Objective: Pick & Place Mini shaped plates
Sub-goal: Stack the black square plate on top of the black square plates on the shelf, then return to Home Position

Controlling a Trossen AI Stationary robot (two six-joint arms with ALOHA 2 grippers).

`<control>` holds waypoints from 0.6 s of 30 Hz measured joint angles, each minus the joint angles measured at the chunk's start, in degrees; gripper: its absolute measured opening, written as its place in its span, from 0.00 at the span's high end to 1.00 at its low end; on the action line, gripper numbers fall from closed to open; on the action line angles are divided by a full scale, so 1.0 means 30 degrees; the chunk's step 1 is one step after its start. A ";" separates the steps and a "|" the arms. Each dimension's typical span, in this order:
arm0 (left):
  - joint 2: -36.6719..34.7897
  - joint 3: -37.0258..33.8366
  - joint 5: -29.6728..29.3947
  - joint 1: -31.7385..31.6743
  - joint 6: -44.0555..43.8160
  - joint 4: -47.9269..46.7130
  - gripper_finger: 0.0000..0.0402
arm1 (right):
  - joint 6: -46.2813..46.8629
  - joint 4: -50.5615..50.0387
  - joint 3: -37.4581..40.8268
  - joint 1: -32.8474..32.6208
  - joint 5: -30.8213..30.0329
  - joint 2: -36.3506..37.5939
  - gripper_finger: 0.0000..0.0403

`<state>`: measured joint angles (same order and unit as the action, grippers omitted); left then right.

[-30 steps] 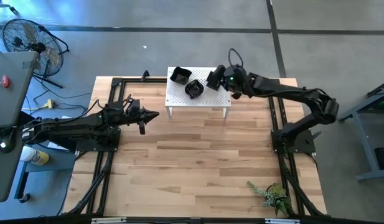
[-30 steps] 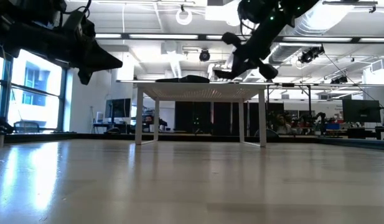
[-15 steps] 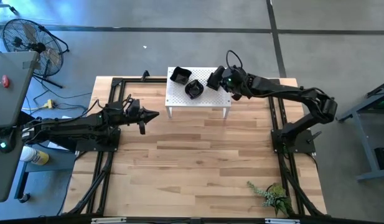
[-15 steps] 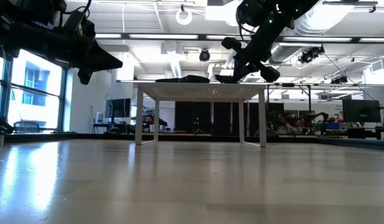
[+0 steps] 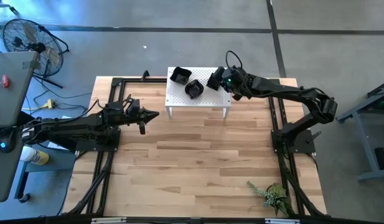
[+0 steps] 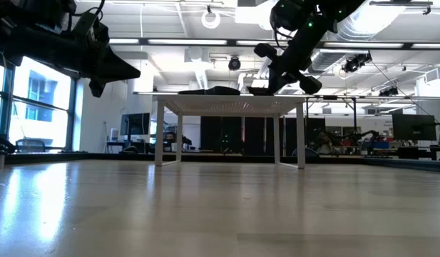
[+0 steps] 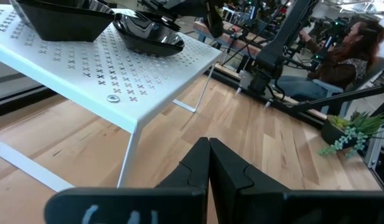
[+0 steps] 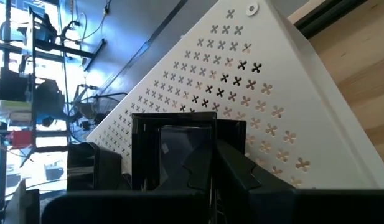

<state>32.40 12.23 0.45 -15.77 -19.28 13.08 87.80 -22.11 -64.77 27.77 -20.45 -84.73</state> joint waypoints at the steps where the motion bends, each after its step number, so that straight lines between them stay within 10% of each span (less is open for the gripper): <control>1: 0.0000 0.0000 0.0000 0.0000 -0.0010 0.0000 1.00 | -0.0083 0.0000 0.0000 0.0000 0.0000 0.0000 0.97; 18: 0.0000 0.0007 -0.0051 0.0000 -0.0156 0.0007 1.00 | -0.3041 0.0145 0.0000 0.0008 0.0439 0.0527 0.67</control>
<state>32.40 12.25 0.30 -15.77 -19.75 13.10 78.68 -21.67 -64.77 27.79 -19.13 -83.15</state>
